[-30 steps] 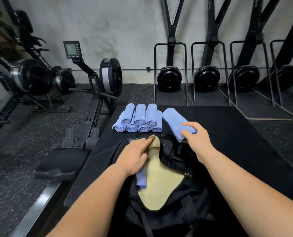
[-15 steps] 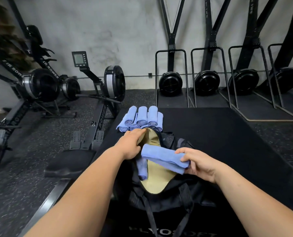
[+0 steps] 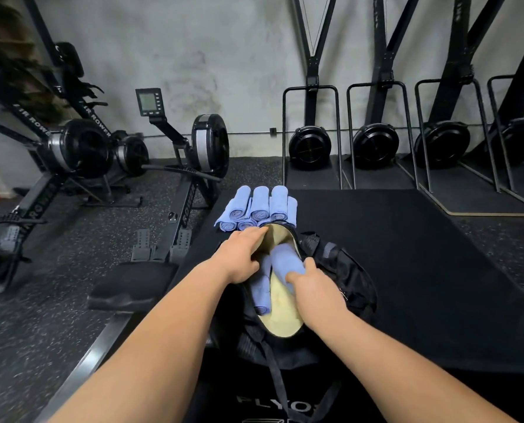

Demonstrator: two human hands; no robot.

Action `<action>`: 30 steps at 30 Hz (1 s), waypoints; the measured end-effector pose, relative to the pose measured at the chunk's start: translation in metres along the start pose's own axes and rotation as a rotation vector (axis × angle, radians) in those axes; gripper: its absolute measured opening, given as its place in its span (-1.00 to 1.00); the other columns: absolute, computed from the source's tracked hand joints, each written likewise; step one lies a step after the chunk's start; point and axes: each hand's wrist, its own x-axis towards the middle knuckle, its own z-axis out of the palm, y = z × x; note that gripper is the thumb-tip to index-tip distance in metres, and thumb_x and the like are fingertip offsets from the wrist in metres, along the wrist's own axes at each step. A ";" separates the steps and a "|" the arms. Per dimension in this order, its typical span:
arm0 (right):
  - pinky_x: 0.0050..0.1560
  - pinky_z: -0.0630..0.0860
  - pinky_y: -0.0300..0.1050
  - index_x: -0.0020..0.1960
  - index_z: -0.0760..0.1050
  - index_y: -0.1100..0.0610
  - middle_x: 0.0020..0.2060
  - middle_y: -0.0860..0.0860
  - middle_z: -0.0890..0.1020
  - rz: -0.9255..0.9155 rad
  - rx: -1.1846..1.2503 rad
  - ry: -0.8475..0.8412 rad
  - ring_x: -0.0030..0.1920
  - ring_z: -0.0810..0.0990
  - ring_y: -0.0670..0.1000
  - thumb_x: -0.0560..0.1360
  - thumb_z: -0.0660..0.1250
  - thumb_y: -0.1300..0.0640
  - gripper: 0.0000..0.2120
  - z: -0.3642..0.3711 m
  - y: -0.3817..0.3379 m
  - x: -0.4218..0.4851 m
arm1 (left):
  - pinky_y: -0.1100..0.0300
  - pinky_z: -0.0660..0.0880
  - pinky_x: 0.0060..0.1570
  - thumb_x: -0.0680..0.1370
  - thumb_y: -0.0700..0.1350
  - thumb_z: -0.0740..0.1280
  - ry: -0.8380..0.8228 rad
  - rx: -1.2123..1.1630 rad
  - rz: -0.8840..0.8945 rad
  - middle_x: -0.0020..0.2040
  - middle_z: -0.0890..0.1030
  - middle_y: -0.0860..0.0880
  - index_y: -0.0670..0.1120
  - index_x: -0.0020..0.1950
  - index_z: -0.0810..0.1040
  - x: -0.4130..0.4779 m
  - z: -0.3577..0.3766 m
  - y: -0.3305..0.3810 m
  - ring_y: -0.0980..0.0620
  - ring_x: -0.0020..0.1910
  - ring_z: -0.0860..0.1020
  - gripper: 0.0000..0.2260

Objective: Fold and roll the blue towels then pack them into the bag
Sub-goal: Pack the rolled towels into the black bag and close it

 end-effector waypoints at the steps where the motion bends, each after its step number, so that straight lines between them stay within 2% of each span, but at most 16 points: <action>1: -0.12 0.46 0.01 0.26 0.51 -0.01 0.15 0.07 0.29 0.026 0.010 -0.025 -0.15 0.39 0.14 0.54 0.28 0.26 -0.66 0.004 -0.008 0.000 | -0.11 0.27 0.54 0.51 -0.19 0.40 -0.002 -0.001 0.002 0.67 0.22 0.06 0.06 0.71 0.14 -0.002 0.001 0.001 -0.14 0.56 0.26 -0.19; 4: -0.09 0.47 -0.05 0.28 0.51 -0.07 0.12 0.05 0.33 0.086 0.203 -0.067 -0.19 0.46 0.12 0.53 0.35 0.19 -0.65 0.013 -0.023 0.001 | -0.07 0.26 0.54 0.51 -0.22 0.40 0.006 -0.008 0.016 0.66 0.24 0.03 0.03 0.70 0.16 -0.006 0.001 0.004 -0.15 0.56 0.27 -0.20; 6: -0.02 0.48 -0.08 0.27 0.51 -0.09 0.02 0.00 0.40 0.078 0.371 -0.121 -0.09 0.48 0.07 0.49 0.43 0.10 -0.63 0.013 -0.026 0.003 | -0.06 0.27 0.53 0.51 -0.23 0.39 0.007 -0.020 0.021 0.65 0.25 0.03 0.03 0.70 0.17 -0.008 0.000 0.004 -0.14 0.55 0.28 -0.21; 9: -0.08 0.38 -0.09 0.14 0.52 -0.09 -0.12 -0.07 0.47 0.114 0.535 -0.157 -0.04 0.50 0.04 0.48 0.45 0.01 -0.74 0.010 -0.019 0.011 | -0.05 0.26 0.54 0.52 -0.23 0.39 -0.004 -0.023 0.017 0.66 0.25 0.04 0.04 0.70 0.16 -0.009 0.000 0.002 -0.13 0.55 0.27 -0.20; 11: -0.04 0.36 -0.07 0.16 0.49 -0.10 -0.01 0.06 0.61 0.146 0.552 -0.122 0.08 0.56 0.15 0.54 0.40 -0.02 -0.78 0.012 -0.010 0.018 | -0.02 0.25 0.55 0.51 -0.23 0.40 -0.004 -0.023 0.013 0.66 0.24 0.05 0.05 0.71 0.15 -0.010 0.002 0.000 -0.12 0.57 0.26 -0.20; 12: 0.04 0.38 -0.06 0.28 0.48 -0.09 0.12 0.11 0.64 0.149 0.543 -0.122 0.19 0.56 0.19 0.58 0.38 -0.02 -0.71 0.014 -0.006 0.021 | -0.02 0.24 0.56 0.51 -0.23 0.40 -0.003 -0.027 0.009 0.66 0.24 0.05 0.05 0.71 0.15 -0.010 0.003 -0.001 -0.11 0.57 0.25 -0.19; 14: 0.32 0.37 -0.10 0.56 0.35 -0.04 0.43 0.08 0.53 0.147 0.530 -0.190 0.43 0.47 0.17 0.61 0.38 0.00 -0.46 0.016 0.000 0.024 | -0.03 0.23 0.57 0.51 -0.23 0.39 -0.007 -0.033 0.007 0.66 0.24 0.05 0.06 0.71 0.15 -0.011 0.005 -0.001 -0.12 0.58 0.24 -0.19; 16: 0.44 0.32 -0.14 0.65 0.26 -0.01 0.56 0.03 0.41 0.148 0.575 -0.224 0.51 0.41 0.10 0.59 0.42 0.02 -0.32 0.016 -0.002 0.027 | -0.05 0.22 0.57 0.52 -0.24 0.38 -0.017 -0.037 0.010 0.67 0.24 0.04 0.07 0.71 0.15 -0.012 0.007 -0.001 -0.13 0.59 0.24 -0.20; 20: 0.29 0.48 -0.10 0.62 0.30 -0.01 0.49 0.08 0.46 0.209 0.832 -0.236 0.37 0.52 0.08 0.55 0.47 0.09 -0.31 0.021 -0.009 0.030 | -0.05 0.22 0.57 0.51 -0.28 0.34 -0.002 -0.050 0.034 0.66 0.25 0.05 0.06 0.70 0.18 -0.011 0.007 -0.003 -0.13 0.58 0.24 -0.22; 24: 0.42 0.40 -0.04 0.62 0.30 -0.11 0.46 0.16 0.45 0.155 0.540 -0.252 0.43 0.46 0.16 0.53 0.46 -0.07 -0.30 0.026 -0.007 0.032 | -0.05 0.23 0.56 0.52 -0.30 0.34 0.019 -0.062 0.052 0.65 0.29 0.03 0.04 0.69 0.22 -0.010 0.005 -0.005 -0.13 0.56 0.27 -0.24; 27: 0.39 0.42 -0.09 0.57 0.41 -0.03 0.42 0.13 0.50 0.156 0.556 -0.208 0.40 0.51 0.12 0.49 0.50 -0.04 -0.32 0.021 -0.007 0.037 | -0.01 0.23 0.56 0.52 -0.30 0.33 0.031 -0.068 0.063 0.65 0.29 0.04 0.05 0.69 0.22 -0.009 0.004 -0.004 -0.11 0.55 0.27 -0.25; 29: 0.30 0.47 -0.14 0.52 0.46 0.00 0.28 0.02 0.59 0.148 0.607 -0.213 0.28 0.59 0.06 0.48 0.52 0.03 -0.37 0.021 -0.006 0.036 | -0.01 0.24 0.55 0.52 -0.30 0.32 0.037 -0.071 0.070 0.64 0.29 0.04 0.05 0.69 0.22 -0.007 0.005 -0.003 -0.12 0.53 0.28 -0.25; 30: 0.20 0.51 -0.15 0.50 0.49 -0.01 0.14 -0.04 0.61 0.159 0.655 -0.222 0.15 0.62 0.02 0.47 0.52 0.06 -0.39 0.024 -0.004 0.035 | -0.01 0.25 0.54 0.52 -0.30 0.32 0.038 -0.076 0.072 0.64 0.30 0.04 0.05 0.69 0.22 -0.006 0.006 -0.002 -0.12 0.52 0.28 -0.25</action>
